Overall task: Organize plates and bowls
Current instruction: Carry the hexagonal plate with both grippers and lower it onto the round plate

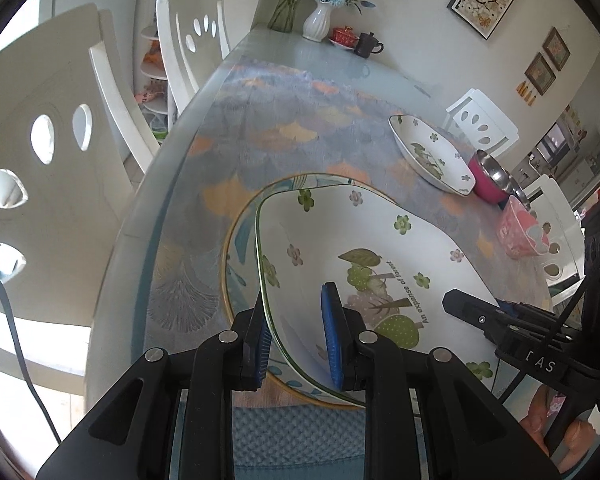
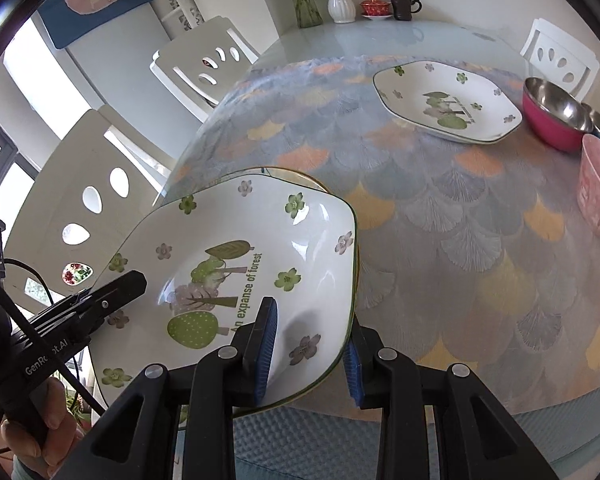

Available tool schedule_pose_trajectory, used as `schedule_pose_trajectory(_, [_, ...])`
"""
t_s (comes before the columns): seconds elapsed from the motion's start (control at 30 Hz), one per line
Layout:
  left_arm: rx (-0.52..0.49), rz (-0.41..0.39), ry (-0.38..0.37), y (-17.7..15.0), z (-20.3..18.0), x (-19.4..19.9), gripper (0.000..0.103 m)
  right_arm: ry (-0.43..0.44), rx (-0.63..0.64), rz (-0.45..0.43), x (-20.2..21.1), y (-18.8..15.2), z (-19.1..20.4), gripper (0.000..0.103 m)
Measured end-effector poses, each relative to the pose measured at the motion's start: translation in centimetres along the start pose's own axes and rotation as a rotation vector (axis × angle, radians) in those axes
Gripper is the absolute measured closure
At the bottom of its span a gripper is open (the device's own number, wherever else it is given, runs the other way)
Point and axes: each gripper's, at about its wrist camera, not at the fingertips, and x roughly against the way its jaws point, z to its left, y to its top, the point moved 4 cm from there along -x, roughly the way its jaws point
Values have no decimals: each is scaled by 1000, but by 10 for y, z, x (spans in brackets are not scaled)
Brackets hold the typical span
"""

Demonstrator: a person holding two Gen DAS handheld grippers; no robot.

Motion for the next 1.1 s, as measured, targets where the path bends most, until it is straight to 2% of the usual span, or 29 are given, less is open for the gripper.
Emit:
schedule_pose_trajectory(0.33, [7,20,-6,-2,4,-13,83,-21,-7,-2,-10,0,-1,74])
schedule_pose_trajectory(0.5, [-5,37,9,-1,5,-20,83,-61,12,-19,-12,2,1,73])
schedule_pose_trajectory(0.73, [42,48,28,3,19,-19,83,-109,19,-30,-15,3,5,73])
schedule_pose_trajectory(0.8, [78,40,9,4,23,-20,83,-138,20,-35,-16,4,5,71])
schedule_pose_trajectory(0.93, [65,42,30,5,21,-21,83,-160,28,-34,-17,5,8,71])
schedule_pose_trajectory(1.1, [104,39,25,8,25,-21,83,-183,44,-21,-16,0,12,71])
